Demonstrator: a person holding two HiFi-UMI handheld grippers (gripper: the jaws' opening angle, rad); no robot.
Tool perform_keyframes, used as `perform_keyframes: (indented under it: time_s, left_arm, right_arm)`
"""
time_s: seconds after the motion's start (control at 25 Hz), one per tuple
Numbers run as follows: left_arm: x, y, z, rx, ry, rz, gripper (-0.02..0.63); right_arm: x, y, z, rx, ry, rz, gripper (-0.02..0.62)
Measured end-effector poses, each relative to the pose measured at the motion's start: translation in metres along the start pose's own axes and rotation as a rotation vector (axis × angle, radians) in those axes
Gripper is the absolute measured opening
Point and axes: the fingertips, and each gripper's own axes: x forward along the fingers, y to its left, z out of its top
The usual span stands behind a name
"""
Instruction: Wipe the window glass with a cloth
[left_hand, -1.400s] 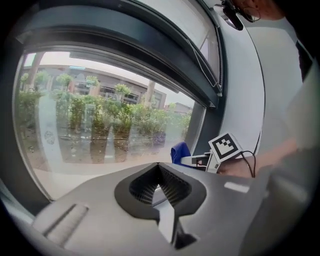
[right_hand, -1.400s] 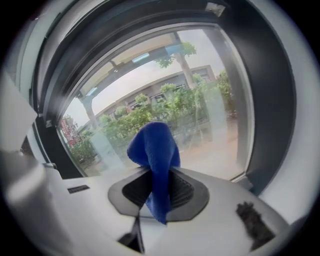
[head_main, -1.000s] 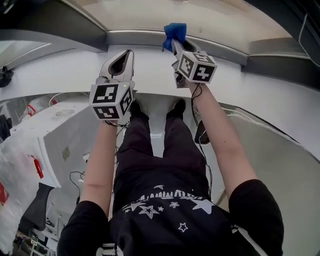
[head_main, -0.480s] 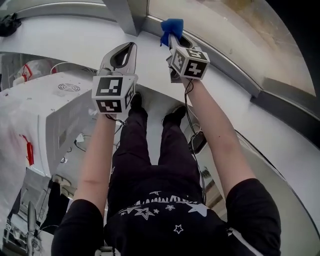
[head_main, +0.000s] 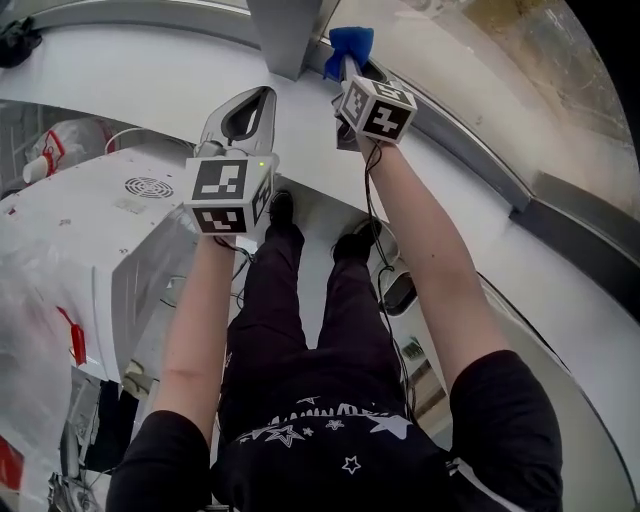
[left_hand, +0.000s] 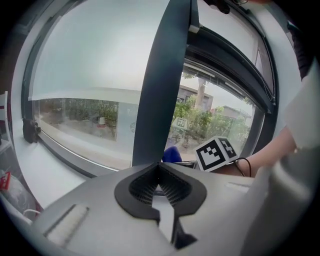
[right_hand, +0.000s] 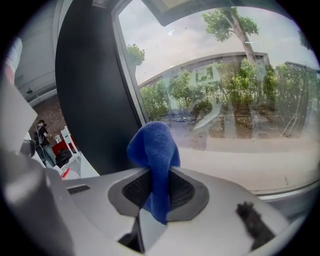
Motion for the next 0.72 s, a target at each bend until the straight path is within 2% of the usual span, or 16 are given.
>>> perform_keyframes:
  time_s: [0.16, 0.36, 0.56, 0.72]
  left_arm:
    - [0.008, 0.009, -0.007, 0.011, 0.016, -0.008, 0.008]
    - [0.013, 0.003, -0.004, 0.024, 0.026, -0.027, 0.008]
    - [0.018, -0.017, -0.003, 0.039, 0.033, -0.038, 0.008]
    - [0.028, -0.046, -0.003, 0.055, 0.047, -0.061, 0.009]
  right_arm:
    - [0.020, -0.001, 0.001, -0.059, 0.007, -0.012, 0.075]
    - [0.024, -0.010, 0.001, -0.063, 0.008, -0.048, 0.075]
    - [0.010, -0.026, -0.002, -0.062, 0.007, -0.049, 0.075]
    - [-0.013, -0.057, -0.007, -0.064, 0.007, -0.065, 0.075]
